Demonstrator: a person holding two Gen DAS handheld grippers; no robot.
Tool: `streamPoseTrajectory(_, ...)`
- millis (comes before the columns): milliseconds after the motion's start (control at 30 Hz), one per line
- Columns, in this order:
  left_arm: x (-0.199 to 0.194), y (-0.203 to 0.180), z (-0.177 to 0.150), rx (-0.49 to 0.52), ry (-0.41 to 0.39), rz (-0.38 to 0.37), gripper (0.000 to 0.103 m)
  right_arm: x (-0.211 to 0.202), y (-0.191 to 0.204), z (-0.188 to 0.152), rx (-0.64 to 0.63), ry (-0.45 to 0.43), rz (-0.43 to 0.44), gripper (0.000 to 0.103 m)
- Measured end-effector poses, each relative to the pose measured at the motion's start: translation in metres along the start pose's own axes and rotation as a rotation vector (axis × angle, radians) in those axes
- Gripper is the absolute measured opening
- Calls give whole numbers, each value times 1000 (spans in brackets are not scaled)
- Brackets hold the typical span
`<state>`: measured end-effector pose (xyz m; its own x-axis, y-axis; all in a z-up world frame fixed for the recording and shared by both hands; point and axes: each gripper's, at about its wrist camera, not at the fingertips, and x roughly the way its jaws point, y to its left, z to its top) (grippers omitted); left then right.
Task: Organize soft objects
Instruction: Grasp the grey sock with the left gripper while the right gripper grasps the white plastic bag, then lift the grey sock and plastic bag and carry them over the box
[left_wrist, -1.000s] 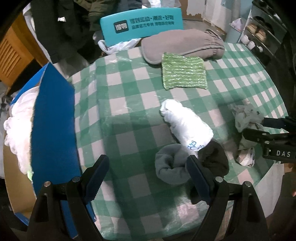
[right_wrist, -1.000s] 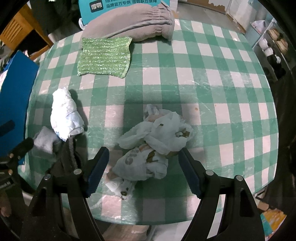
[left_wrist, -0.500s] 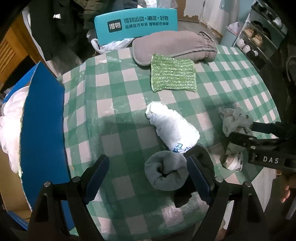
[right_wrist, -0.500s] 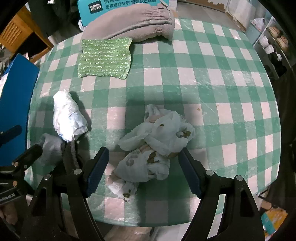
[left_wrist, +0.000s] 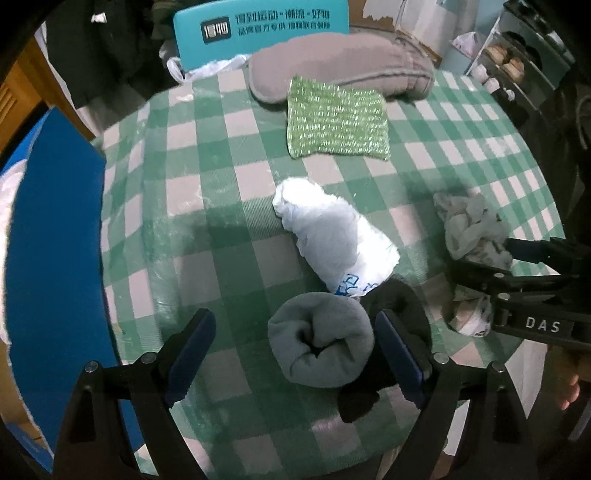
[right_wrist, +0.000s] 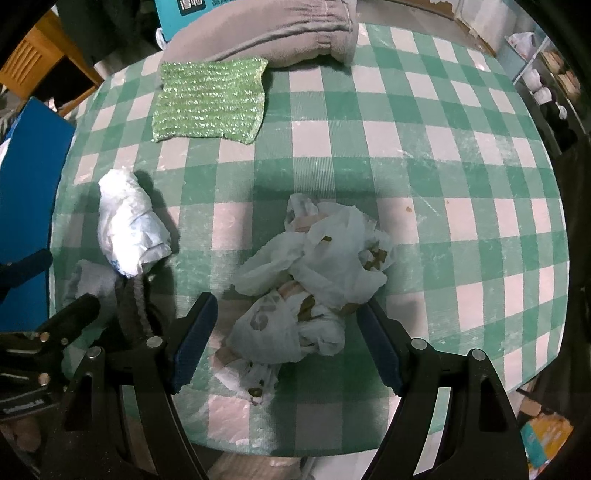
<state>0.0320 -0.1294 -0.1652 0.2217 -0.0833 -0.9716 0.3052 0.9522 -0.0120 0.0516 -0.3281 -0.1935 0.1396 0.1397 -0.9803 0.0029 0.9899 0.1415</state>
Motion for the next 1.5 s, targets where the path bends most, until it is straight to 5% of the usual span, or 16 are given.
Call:
streamPoseTrajectory(267, 19, 3, 4, -16, 33, 11, 89, 21, 4, 6, -12, 21, -30, 78)
streamPoseTrajectory(333, 20, 5, 3, -18, 30, 7, 87, 24, 7, 6, -31, 29, -43, 68)
streamPoseTrajectory(433, 21, 4, 4, -14, 30, -2, 78, 26, 14, 6, -57, 25, -57, 58)
streamPoseTrajectory(600, 23, -5, 1, 44, 25, 5, 45, 20, 12, 8, -76, 5, -54, 52)
streamPoseTrajectory(767, 18, -10, -2, 69, -3, 25, 32, 4, 12, 8, -105, -32, -57, 51)
streamPoseTrajectory(1500, -54, 20, 0, 35, -174, 48, 27, -72, 57, 10, -211, -182, 3, 51)
